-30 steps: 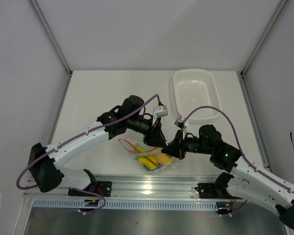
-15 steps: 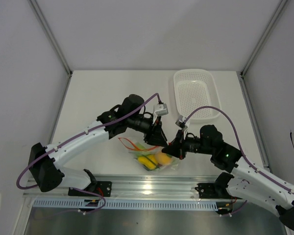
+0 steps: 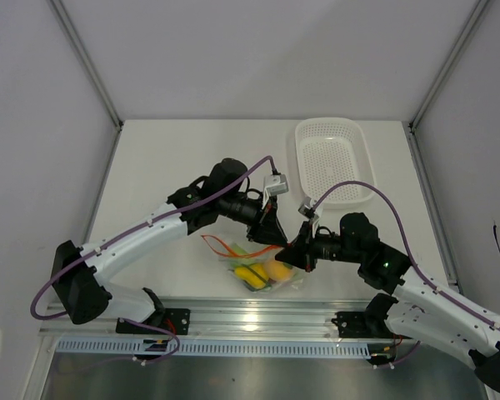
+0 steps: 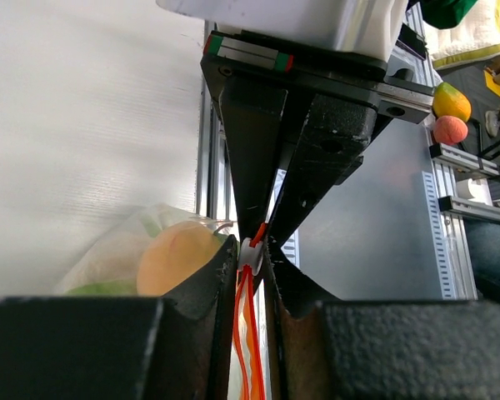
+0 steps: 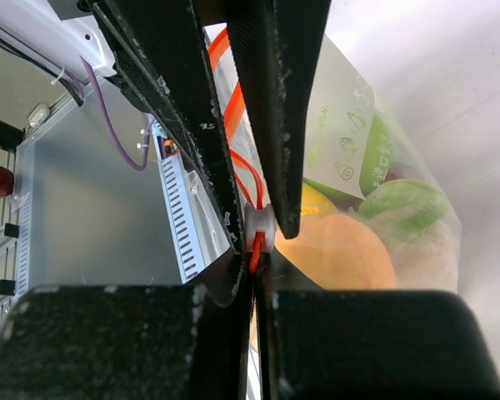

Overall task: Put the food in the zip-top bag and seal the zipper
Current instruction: Zip the zipper food storage bag at the center of the board.

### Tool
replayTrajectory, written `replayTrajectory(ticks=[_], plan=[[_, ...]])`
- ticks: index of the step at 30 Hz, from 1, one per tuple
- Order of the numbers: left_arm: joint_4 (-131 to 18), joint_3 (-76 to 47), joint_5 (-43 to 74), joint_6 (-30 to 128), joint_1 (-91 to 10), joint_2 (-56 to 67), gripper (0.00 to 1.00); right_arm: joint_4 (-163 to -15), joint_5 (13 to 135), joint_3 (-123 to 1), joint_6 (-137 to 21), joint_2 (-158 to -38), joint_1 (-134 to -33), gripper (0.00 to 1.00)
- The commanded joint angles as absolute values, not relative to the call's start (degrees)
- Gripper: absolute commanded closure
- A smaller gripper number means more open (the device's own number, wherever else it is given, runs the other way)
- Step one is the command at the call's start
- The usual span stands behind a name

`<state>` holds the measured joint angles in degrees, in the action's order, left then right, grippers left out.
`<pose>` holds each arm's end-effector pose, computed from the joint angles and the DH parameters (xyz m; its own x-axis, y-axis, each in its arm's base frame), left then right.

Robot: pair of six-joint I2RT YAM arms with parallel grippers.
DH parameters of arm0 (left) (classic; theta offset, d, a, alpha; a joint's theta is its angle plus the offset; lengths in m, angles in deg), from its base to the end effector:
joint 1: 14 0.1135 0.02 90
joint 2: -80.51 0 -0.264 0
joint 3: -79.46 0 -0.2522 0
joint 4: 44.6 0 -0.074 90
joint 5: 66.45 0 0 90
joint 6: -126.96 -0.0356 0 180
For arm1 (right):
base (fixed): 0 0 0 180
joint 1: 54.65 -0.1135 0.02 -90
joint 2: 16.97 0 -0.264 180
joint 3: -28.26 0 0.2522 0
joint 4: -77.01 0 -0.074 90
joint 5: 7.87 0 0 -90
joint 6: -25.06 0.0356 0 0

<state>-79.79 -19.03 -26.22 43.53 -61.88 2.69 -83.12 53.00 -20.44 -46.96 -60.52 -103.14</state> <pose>0.1802 -0.2398 0.3371 -0.4529 0.3907 -0.8014 0.8695 -0.0050 -0.4938 0.1073 0.1474 0.2913 -0.4584 -0.1111 -0.8818 -0.8670 0.2740 0.4162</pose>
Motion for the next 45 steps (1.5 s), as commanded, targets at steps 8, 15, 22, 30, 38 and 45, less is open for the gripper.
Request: replayTrajectory(ticks=[8, 15, 22, 30, 38, 45], plan=[[-80.42, -17.61, -27.86, 42.06, -61.81, 2.9, 0.66, -87.47, 52.6, -21.45, -46.74, -59.94, -103.16, 1.0], [-80.86, -18.13, -27.86, 41.44, -61.81, 2.99, 0.72, -86.33, 53.03, -21.54, -46.83, -59.07, -103.07, 1.0], [-80.78, -18.39, -27.95, 41.44, -61.81, 2.72, 0.65, -85.89, 53.65, -21.89, -46.83, -59.15, -103.07, 1.0], [-81.12, -18.13, -28.3, 41.44, -61.81, 2.47, 0.8, -86.06, 53.82, -22.15, -46.74, -59.42, -102.9, 1.0], [-83.93, -18.22, -27.95, 39.95, -61.81, 2.11, 0.99, -88.34, 60.49, -20.58, -42.62, -56.7, -102.99, 1.0], [-86.84, -18.13, -25.31, 37.84, -61.9, 2.81, 0.99, -94.76, 66.3, -15.66, -35.76, -51.95, -102.9, 1.0]])
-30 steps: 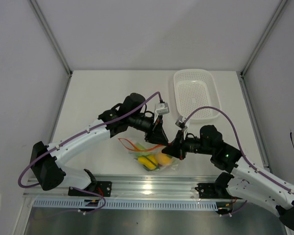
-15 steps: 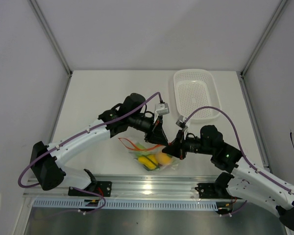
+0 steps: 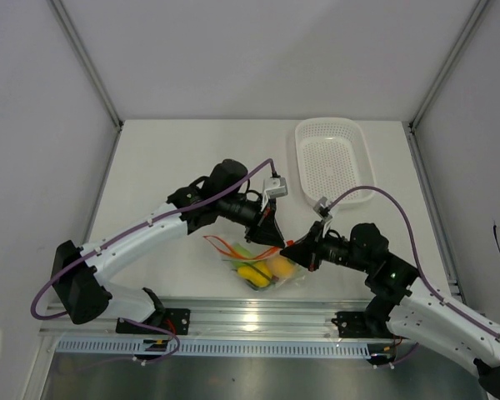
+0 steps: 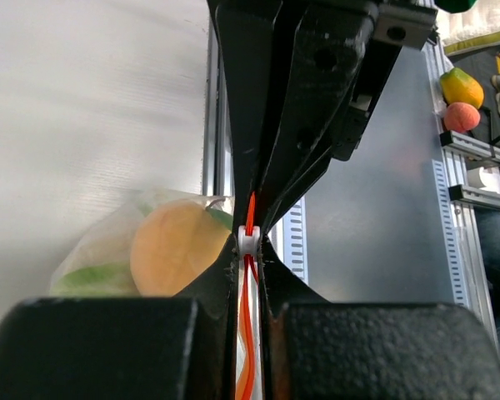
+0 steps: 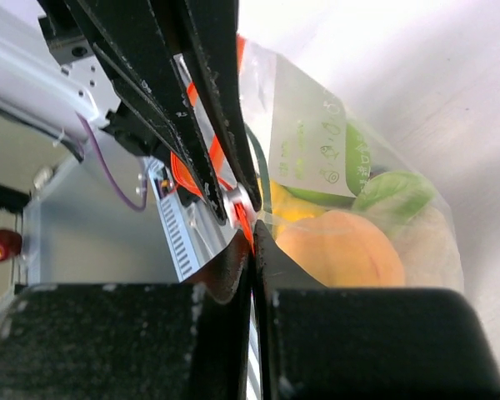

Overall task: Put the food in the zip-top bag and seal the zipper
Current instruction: Zip the zipper food storage bag at the center of the board.

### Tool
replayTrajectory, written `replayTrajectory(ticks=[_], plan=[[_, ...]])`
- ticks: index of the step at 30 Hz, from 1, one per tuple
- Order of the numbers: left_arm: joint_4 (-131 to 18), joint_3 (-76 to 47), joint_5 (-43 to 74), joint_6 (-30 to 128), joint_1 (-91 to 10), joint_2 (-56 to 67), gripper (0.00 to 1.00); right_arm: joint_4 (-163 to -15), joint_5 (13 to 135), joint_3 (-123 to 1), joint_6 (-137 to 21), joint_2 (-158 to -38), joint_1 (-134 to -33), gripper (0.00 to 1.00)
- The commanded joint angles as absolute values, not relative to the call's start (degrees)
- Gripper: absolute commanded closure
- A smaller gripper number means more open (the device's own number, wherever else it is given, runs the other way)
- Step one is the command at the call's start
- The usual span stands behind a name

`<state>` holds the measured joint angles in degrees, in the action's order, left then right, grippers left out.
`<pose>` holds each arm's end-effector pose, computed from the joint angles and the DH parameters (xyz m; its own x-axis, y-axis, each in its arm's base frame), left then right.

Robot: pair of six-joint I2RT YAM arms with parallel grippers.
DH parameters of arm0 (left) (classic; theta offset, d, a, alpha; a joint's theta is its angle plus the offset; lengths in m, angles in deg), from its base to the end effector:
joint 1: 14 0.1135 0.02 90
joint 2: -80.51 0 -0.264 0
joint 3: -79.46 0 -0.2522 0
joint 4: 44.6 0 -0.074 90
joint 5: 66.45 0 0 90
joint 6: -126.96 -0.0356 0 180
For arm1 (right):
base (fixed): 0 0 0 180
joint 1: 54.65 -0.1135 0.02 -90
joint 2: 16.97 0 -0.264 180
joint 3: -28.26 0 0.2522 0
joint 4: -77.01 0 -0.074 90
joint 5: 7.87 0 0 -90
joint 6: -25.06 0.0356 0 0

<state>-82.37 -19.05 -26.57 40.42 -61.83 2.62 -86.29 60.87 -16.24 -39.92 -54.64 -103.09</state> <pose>0.1788 -0.2380 0.3331 -0.4308 0.4179 -0.7999 0.8771 -0.0149 -0.4802 0.1012 0.1335 0.2865 -0.4982 0.0322 -0.8665 -0.7986 0.3723 0.4730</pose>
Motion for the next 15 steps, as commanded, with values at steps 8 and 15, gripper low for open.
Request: replayTrajectory(ticks=[8, 15], plan=[[-89.82, -17.96, -23.29, 37.05, -61.81, 3.34, 0.99, -93.28, 72.89, -14.33, -33.38, -46.06, -102.9, 1.0], [-93.07, -18.4, -21.01, 34.5, -60.58, 5.97, 1.0, -90.55, 73.78, -14.86, -33.82, -44.13, -102.2, 1.0]])
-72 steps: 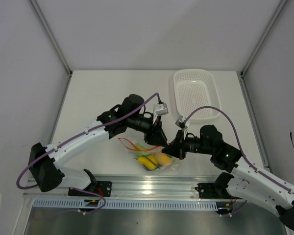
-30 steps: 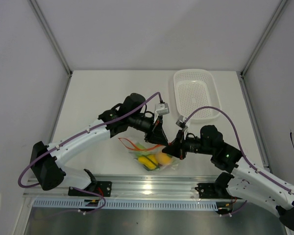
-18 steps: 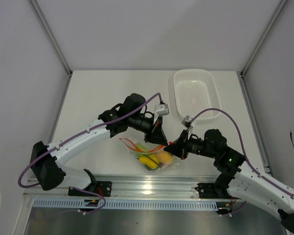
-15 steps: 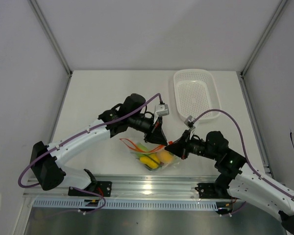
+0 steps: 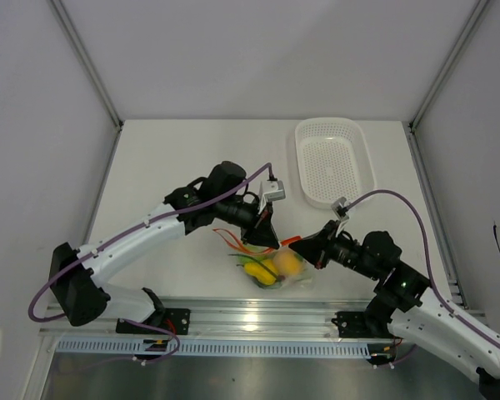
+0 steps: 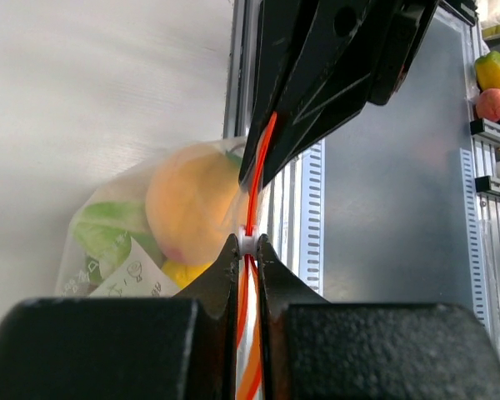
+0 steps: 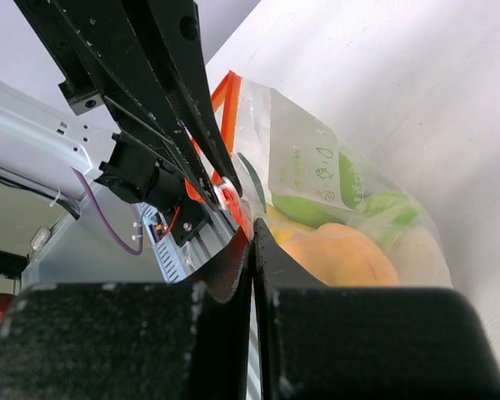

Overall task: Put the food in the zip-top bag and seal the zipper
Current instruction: Zip the zipper food storage bag at the center of the board.

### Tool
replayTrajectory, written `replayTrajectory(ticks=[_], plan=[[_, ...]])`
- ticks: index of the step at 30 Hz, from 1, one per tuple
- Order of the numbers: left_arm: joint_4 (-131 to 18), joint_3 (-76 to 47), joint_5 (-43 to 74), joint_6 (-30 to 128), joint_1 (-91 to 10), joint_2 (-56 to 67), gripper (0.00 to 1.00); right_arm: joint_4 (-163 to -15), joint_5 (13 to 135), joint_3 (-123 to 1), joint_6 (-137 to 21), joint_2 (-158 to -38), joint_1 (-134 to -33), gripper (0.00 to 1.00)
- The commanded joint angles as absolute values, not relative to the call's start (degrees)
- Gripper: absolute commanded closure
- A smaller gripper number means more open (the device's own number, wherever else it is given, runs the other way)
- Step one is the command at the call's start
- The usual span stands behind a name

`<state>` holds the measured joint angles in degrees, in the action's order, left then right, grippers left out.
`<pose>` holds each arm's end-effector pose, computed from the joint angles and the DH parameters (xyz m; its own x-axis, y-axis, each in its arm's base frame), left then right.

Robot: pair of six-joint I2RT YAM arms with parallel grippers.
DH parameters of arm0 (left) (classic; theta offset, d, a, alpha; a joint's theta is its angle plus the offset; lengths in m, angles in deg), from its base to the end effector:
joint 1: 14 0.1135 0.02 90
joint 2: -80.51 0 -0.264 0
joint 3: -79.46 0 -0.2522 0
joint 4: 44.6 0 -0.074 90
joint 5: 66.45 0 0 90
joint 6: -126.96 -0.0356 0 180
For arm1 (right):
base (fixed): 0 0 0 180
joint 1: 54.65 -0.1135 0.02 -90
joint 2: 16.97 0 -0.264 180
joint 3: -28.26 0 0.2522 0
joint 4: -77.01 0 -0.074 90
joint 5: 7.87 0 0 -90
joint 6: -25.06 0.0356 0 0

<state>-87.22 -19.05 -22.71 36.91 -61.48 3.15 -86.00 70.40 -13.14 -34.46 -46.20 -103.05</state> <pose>0.1777 -0.2318 0.3279 -0.4199 0.4588 -0.7831 0.8921 0.0501 -0.4490 0.0906 0.1130 0.2864 -0.4877 0.1987 -0.8501 -0.7186 0.4615 0.5202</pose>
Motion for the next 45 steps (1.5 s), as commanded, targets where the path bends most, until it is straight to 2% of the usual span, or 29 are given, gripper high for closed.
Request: replayTrajectory(ticks=[1, 17, 21, 23, 24, 27, 30, 32, 33, 39, 45], plan=[[-93.51, -18.57, -20.57, 34.32, -60.32, 6.41, 0.99, -90.2, 73.78, -14.86, -33.82, -43.86, -102.11, 1.0], [-98.0, -21.64, -13.18, 34.32, -55.4, 17.05, 0.99, -83.78, 74.39, -15.21, -34.18, -40.78, -100.18, 1.0], [-96.42, -22.97, -15.63, 34.59, -55.31, 17.49, 0.99, -84.04, 65.56, -16.52, -37.59, -43.58, -100.09, 1.0], [-96.5, -22.44, -17.13, 34.76, -55.39, 16.53, 0.99, -81.51, 62.63, -20.29, -39.26, -48.57, -100.17, 0.99], [-96.42, -22.44, -18.62, 34.76, -55.39, 16.35, 1.0, -79.58, 60.79, -22.31, -41.45, -50.69, -100.09, 0.83], [-95.54, -22.35, -20.21, 34.94, -55.48, 16.43, 0.99, -70.53, 60.59, -31.01, -45.5, -58.24, -100.17, 0.53], [-95.36, -22.18, -21.09, 34.94, -55.39, 16.61, 1.0, -65.94, 61.91, -36.73, -50.51, -62.3, -100.17, 0.41], [-95.54, -22.18, -21.36, 34.85, -55.39, 16.7, 1.0, -64.01, 62.09, -40.5, -53.85, -64.07, -100.17, 0.39], [-95.63, -22.26, -21.62, 34.85, -55.39, 16.7, 0.99, -63.65, 62.0, -41.48, -54.56, -65.03, -100.09, 0.34], [-95.63, -22.0, -22.76, 34.85, -55.39, 16.53, 0.99, -60.92, 58.41, -46.94, -60.8, -73.3, -100.18, 0.35], [-95.63, -22.26, -22.85, 34.5, -55.39, 16.35, 0.99, -60.05, 45.42, -47.12, -63.79, -75.67, -100.26, 0.37]])
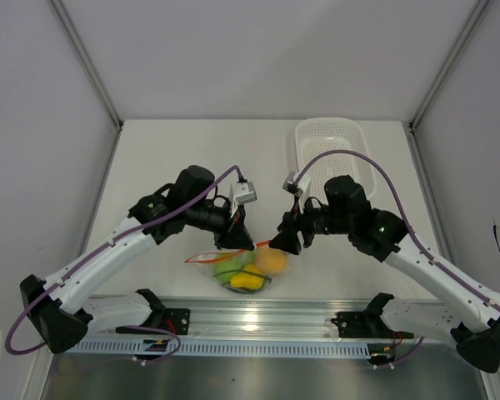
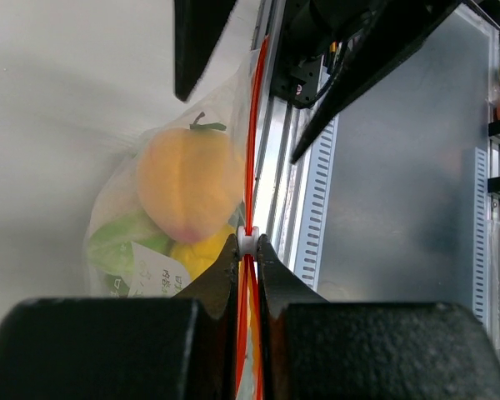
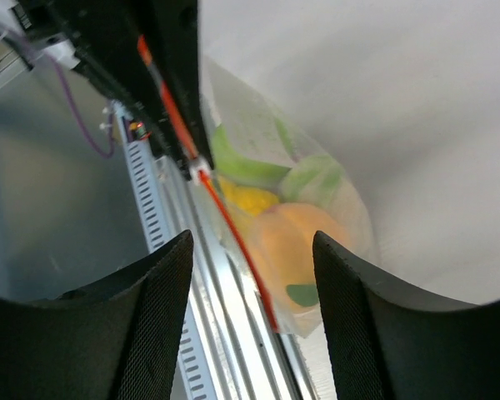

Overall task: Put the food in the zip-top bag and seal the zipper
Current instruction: Zip the zipper food storage bag at the center of the board.

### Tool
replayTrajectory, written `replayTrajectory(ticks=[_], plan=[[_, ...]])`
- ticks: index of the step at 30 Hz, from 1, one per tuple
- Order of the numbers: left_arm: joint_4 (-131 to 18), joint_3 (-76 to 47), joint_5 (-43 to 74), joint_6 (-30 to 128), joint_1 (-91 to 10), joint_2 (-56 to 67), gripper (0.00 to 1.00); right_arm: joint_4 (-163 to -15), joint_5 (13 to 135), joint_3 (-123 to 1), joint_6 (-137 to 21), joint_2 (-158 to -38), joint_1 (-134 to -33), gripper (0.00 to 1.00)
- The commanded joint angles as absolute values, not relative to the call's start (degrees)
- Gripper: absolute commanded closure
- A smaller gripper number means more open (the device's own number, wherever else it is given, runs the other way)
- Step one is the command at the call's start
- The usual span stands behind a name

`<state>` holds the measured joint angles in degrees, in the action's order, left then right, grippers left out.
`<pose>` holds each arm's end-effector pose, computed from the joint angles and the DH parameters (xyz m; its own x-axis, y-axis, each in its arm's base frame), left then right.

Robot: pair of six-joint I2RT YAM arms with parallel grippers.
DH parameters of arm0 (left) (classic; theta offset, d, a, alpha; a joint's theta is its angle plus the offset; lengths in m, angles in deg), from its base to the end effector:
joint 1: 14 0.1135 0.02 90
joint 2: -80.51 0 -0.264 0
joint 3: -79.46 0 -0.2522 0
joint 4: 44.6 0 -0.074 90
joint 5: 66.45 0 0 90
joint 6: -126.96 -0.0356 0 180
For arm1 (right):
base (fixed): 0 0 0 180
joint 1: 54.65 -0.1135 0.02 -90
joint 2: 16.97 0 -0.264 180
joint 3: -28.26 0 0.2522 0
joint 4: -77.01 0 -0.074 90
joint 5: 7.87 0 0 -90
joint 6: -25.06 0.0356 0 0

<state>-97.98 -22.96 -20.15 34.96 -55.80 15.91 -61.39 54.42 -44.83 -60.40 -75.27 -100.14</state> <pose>0.1539 -0.1706 0.3440 -0.4524 0.4383 -0.7767 0.8904 0.1731 -0.4209 0.1419 0.1680 0.3549 -0.3882 -0.2949 -0.8731 -0.8944 0.3491 0.2797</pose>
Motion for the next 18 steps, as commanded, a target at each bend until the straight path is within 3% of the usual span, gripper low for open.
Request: replayTrajectory(ticks=[1, 18], plan=[[-95.54, -22.26, -23.03, 34.59, -55.39, 16.35, 0.99, -60.05, 44.08, -46.77, -63.79, -75.94, -100.26, 0.39], [-94.84, -22.44, -23.99, 34.94, -55.39, 16.26, 0.99, -63.04, 43.88, -47.29, -63.79, -83.94, -104.83, 0.69]])
